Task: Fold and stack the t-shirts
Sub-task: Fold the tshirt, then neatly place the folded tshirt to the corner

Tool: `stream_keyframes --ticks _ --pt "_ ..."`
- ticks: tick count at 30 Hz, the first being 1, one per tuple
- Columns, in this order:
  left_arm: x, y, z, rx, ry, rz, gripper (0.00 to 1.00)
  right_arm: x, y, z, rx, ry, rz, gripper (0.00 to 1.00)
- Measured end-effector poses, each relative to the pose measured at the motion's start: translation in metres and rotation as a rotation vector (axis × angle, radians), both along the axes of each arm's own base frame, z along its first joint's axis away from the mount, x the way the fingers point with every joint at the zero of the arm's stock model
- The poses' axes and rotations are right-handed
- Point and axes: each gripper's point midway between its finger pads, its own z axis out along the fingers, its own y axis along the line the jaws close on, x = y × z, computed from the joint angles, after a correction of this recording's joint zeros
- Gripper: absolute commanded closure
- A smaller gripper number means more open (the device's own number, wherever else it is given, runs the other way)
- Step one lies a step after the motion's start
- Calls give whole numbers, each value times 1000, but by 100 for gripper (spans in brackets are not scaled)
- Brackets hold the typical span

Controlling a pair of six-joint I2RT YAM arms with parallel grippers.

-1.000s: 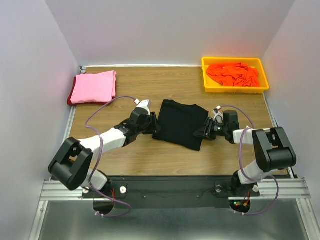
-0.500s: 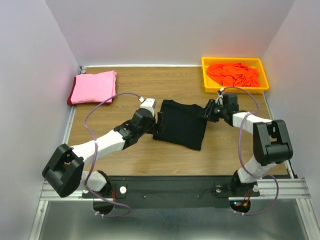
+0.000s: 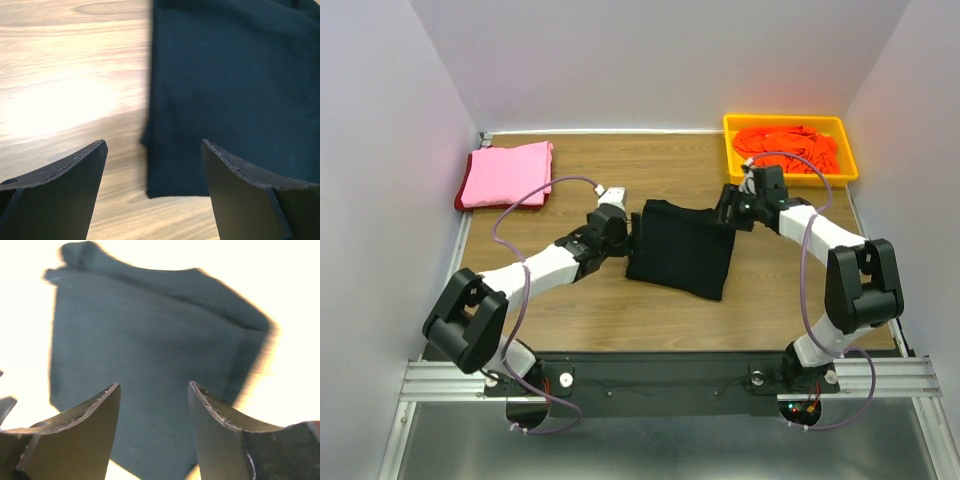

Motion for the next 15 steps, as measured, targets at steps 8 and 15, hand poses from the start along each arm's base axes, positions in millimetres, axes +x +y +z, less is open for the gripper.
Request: stream_keyframes --ticks 8,15 --pt "33 72 0 -65 61 214 12 -58 149 42 -113 -178 414 34" --pt "33 118 5 -106 84 353 13 -99 230 -2 -308 -200 631 38"
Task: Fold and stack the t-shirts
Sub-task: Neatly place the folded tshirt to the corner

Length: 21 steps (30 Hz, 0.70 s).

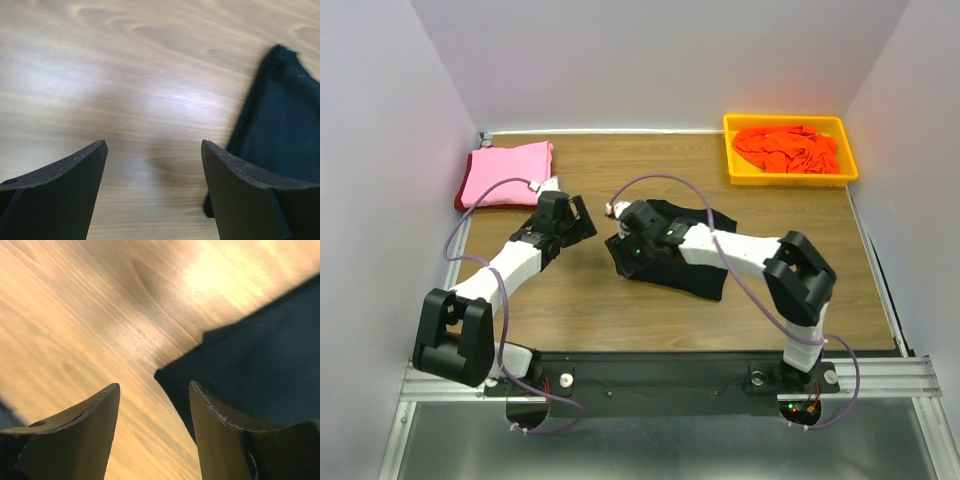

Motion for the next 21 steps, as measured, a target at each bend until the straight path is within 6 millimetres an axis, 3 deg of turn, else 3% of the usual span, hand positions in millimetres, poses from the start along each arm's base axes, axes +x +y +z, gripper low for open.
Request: stream_keyframes --ticks 4,7,13,18,21 --pt "-17 20 -23 8 82 50 13 -5 6 -32 -144 -35 13 39" --pt "-27 23 -30 11 111 50 13 -3 6 -38 -207 -68 12 41" --pt "-31 22 -26 1 105 45 13 3 12 -39 -275 -129 13 43" --pt "-31 21 -27 -2 107 42 13 1 11 -58 -349 -142 18 46" --pt "-32 19 -27 -9 111 31 13 1 7 -58 -369 -156 5 51"
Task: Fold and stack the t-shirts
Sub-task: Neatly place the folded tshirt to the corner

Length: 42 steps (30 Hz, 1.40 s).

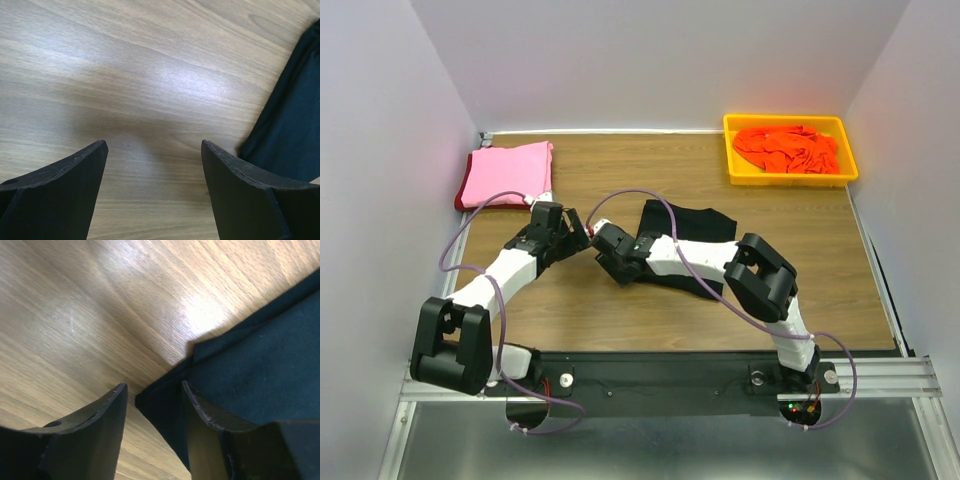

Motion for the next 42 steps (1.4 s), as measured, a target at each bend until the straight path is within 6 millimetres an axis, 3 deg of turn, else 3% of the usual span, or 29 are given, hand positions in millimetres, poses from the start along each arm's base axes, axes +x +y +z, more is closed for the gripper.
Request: stream_keyframes --ticks 4,8,13,19,25,31,39,42 --pt "-1 -4 -3 -16 15 -17 13 2 -4 0 -13 -22 -20 52" --pt "-1 -10 -6 -35 24 -36 13 4 -9 1 -32 -46 -34 63" --pt "-4 -14 -12 -49 48 -54 13 8 -19 0 -76 -73 -45 99" --pt "-7 -33 -16 -119 73 -130 8 4 -27 3 -86 -68 -47 99" --pt "-7 -76 -9 -293 84 -253 4 -6 -55 17 -92 -52 -89 99" --pt "1 -113 2 -475 82 -315 2 -7 -70 31 -59 -67 -143 99" --pt "-2 -143 -12 -575 147 -315 1 -1 -49 83 134 -149 -167 99" --pt "-2 -152 -14 -612 157 -318 1 1 -48 91 171 -162 -180 99"
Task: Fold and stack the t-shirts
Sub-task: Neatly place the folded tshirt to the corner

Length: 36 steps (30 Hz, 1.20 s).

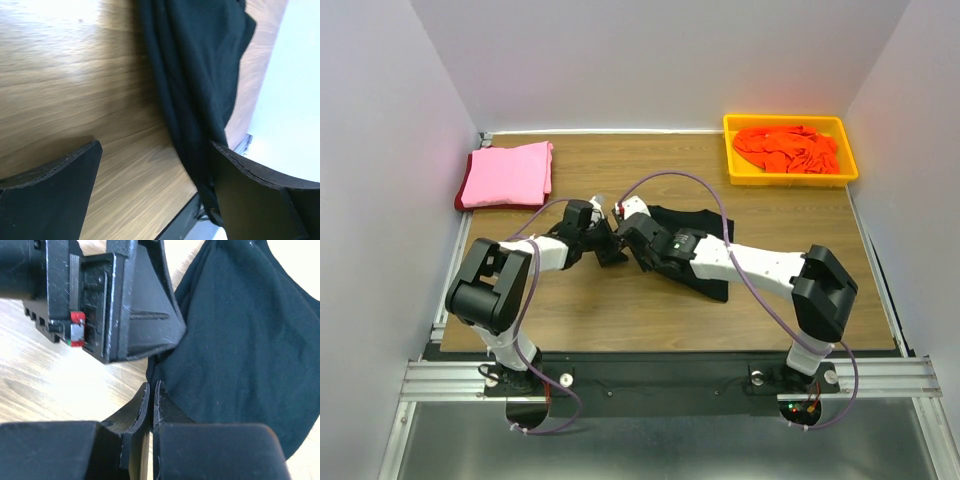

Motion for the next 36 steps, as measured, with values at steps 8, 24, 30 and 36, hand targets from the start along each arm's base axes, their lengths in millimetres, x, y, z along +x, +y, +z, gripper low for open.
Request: stream_keyframes --ticks 8,24,30,36 --pt "13 -13 20 -108 -37 25 1 -4 -7 -19 0 28 -17 99" --pt "5 -27 -4 -150 42 54 1 -4 -6 -17 37 30 -25 99" --pt "9 -39 -4 -167 28 39 4 -1 -6 -11 53 21 -29 99" --pt "22 -55 -4 -167 5 20 12 -2 -5 -12 63 28 -25 99"
